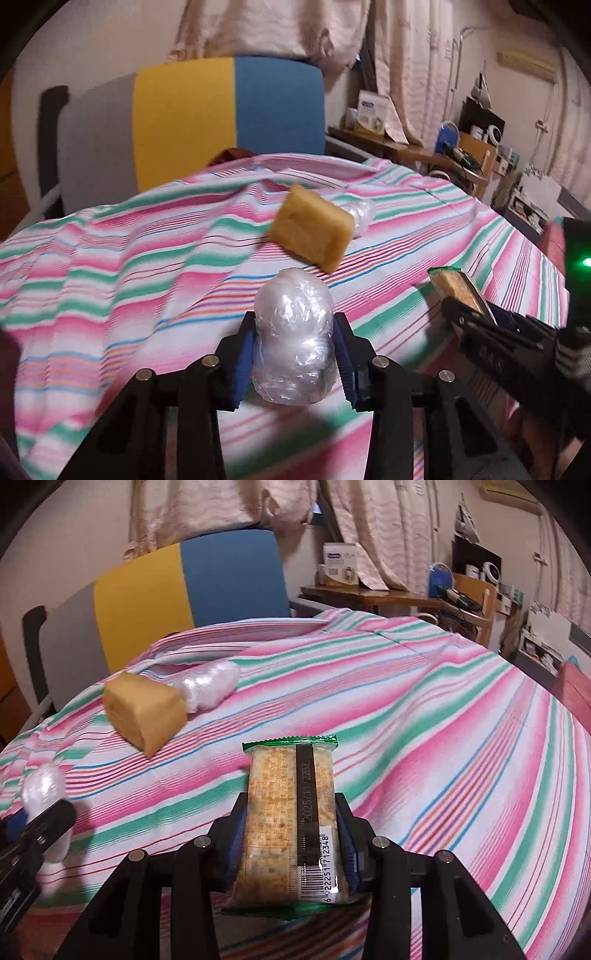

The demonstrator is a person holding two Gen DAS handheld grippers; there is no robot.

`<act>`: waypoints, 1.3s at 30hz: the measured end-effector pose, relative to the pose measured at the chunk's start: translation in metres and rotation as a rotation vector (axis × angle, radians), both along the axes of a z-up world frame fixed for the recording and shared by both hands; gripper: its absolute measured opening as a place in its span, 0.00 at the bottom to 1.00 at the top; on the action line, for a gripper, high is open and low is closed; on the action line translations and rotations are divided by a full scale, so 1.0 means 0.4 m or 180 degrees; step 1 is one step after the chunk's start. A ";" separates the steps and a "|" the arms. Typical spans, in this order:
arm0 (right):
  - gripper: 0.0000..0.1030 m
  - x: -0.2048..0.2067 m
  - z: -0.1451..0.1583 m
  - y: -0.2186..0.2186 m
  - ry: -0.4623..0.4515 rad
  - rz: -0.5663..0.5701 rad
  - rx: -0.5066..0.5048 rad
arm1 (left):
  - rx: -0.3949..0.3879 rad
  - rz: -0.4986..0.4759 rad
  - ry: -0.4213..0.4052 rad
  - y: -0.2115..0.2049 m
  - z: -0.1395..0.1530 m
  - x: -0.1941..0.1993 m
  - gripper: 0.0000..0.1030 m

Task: Organize objects
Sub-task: 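Grasp the plastic-wrapped white bundle with the left tool while the right tool holds the cracker packet, then carry the wrapped bundle into the gold tin and open the left tool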

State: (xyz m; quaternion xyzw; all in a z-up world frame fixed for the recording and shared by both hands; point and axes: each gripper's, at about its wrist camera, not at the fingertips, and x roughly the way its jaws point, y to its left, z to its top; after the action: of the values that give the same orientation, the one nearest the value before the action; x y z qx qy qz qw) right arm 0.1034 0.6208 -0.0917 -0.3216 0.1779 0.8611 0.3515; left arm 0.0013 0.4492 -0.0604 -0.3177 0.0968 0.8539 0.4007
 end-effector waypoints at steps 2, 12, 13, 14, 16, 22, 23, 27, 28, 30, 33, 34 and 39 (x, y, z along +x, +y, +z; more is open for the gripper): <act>0.42 -0.004 0.008 -0.014 0.0027 0.0093 0.0072 | 0.0082 0.0107 0.0023 -0.045 0.006 0.012 0.39; 0.42 -0.010 0.032 -0.052 0.0127 0.0262 0.0293 | 0.0278 0.0431 -0.0034 -0.266 -0.002 0.059 0.39; 0.42 -0.009 0.033 -0.053 0.0141 0.0270 0.0298 | 0.0271 0.0465 -0.0042 -0.288 -0.005 0.060 0.39; 0.42 -0.008 0.034 -0.054 0.0145 0.0272 0.0305 | 0.0273 0.0510 -0.0084 -0.309 -0.011 0.058 0.39; 0.42 -0.009 0.038 -0.060 0.0150 0.0289 0.0338 | 0.0301 0.0653 -0.0207 -0.350 -0.024 0.047 0.39; 0.42 -0.006 0.063 -0.098 0.0218 0.0459 0.0241 | 0.0344 0.0805 -0.0439 -0.408 -0.051 0.037 0.39; 0.42 0.000 0.065 -0.108 0.0263 0.0483 0.0171 | 0.0338 0.0802 -0.0492 -0.412 -0.058 0.035 0.39; 0.42 0.012 0.073 -0.178 0.0493 0.0616 -0.0079 | 0.0334 0.0742 -0.0530 -0.415 -0.071 0.048 0.39; 0.42 0.013 0.073 -0.193 0.0526 0.0638 -0.0117 | 0.0317 0.0718 -0.0504 -0.414 -0.070 0.055 0.39; 0.42 0.009 0.069 -0.231 0.0587 0.0713 -0.0224 | 0.0271 0.0672 -0.0465 -0.408 -0.069 0.063 0.38; 0.42 -0.006 0.058 -0.286 0.0580 0.0820 -0.0256 | 0.0269 0.0630 -0.0376 -0.416 -0.055 0.077 0.38; 0.42 -0.008 0.060 -0.300 0.0577 0.0847 -0.0236 | 0.0254 0.0609 -0.0332 -0.421 -0.049 0.084 0.38; 0.42 -0.025 0.069 -0.362 0.0589 0.1035 -0.0208 | 0.0411 0.0560 -0.0385 -0.484 -0.020 0.115 0.38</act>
State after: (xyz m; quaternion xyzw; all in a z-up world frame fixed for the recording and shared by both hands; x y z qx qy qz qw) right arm 0.0935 0.4761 -0.0640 -0.2768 0.1830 0.9262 0.1792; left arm 0.0473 0.2556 -0.0683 -0.3495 -0.0110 0.8695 0.3490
